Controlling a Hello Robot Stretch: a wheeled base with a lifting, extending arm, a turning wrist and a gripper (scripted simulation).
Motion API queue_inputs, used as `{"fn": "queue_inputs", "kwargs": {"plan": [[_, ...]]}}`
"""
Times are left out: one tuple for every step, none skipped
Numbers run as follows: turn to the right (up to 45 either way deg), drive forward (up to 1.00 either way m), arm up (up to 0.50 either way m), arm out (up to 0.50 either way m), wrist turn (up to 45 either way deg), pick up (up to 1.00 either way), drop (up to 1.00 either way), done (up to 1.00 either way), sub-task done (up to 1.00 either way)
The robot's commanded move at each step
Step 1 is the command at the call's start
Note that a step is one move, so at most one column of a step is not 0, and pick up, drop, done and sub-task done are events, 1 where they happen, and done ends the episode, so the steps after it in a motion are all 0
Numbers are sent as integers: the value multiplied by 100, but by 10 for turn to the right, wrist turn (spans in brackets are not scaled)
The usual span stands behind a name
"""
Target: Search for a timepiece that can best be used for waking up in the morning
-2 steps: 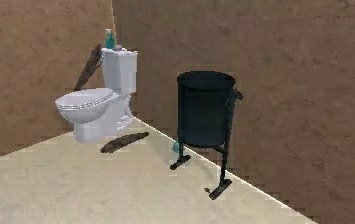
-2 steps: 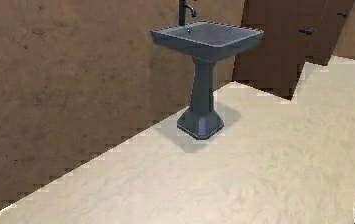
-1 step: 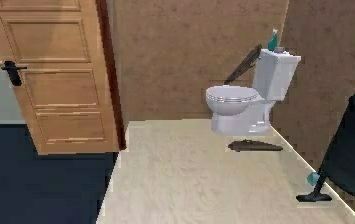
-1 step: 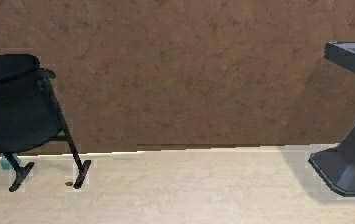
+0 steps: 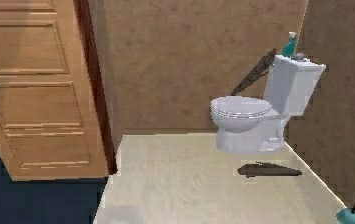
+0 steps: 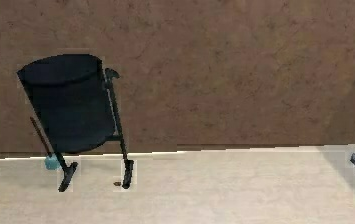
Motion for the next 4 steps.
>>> {"fn": "queue_inputs", "kwargs": {"plan": [[-450, 0, 0, 0, 0, 0, 0, 0, 0], [0, 45, 0, 0, 0, 0, 0, 0, 0], [-330, 0, 0, 0, 0, 0, 0, 0, 0], [0, 100, 0, 0, 0, 0, 0, 0, 0]]}}
